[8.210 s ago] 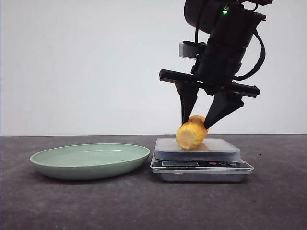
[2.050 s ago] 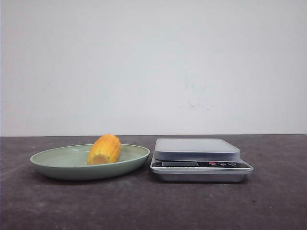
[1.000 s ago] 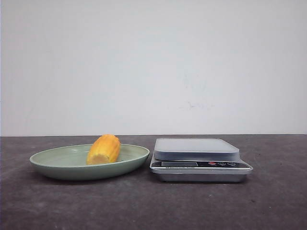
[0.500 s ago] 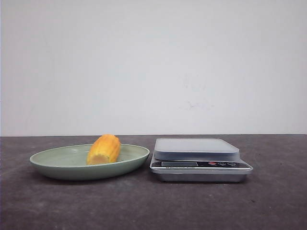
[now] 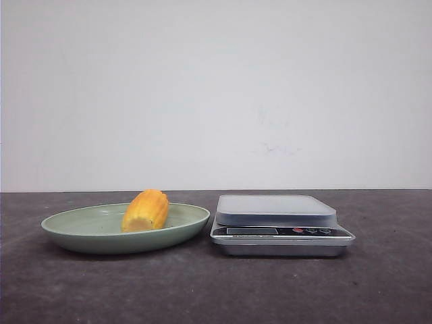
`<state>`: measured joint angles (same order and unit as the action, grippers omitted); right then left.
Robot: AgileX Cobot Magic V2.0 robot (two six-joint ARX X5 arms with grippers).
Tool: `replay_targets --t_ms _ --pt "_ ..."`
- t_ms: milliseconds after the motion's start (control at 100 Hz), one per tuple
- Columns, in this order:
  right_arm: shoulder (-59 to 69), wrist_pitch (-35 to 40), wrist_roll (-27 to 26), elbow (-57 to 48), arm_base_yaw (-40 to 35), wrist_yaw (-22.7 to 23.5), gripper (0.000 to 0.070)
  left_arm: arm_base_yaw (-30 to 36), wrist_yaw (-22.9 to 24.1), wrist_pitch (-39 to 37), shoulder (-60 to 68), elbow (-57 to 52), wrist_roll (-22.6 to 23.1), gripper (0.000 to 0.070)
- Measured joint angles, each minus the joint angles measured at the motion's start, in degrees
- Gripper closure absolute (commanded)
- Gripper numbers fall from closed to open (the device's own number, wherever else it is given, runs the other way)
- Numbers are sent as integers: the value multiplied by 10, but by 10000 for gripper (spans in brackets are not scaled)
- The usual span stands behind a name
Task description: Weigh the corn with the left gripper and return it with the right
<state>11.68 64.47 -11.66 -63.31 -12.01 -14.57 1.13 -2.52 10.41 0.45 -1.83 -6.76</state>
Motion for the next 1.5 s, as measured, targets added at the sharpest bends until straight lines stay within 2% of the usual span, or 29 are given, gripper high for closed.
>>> replay_targets --t_ms 130,310,430,520,800,1180,1500 --pt "-25 -132 46 94 85 21 695 0 0 0 0 0 0 700" --pt "-73 -339 70 278 158 132 695 0 0 0 0 0 0 700" --pt "-92 -451 74 397 162 145 695 0 0 0 0 0 0 700" --pt "-99 -506 74 467 162 146 695 0 0 0 0 0 0 700" --pt "-113 -519 74 565 146 146 695 0 0 0 0 0 0 700" --pt "-113 -525 74 617 129 147 695 0 0 0 0 0 0 700" --pt "-113 -532 85 619 129 150 695 0 0 0 0 0 0 700"
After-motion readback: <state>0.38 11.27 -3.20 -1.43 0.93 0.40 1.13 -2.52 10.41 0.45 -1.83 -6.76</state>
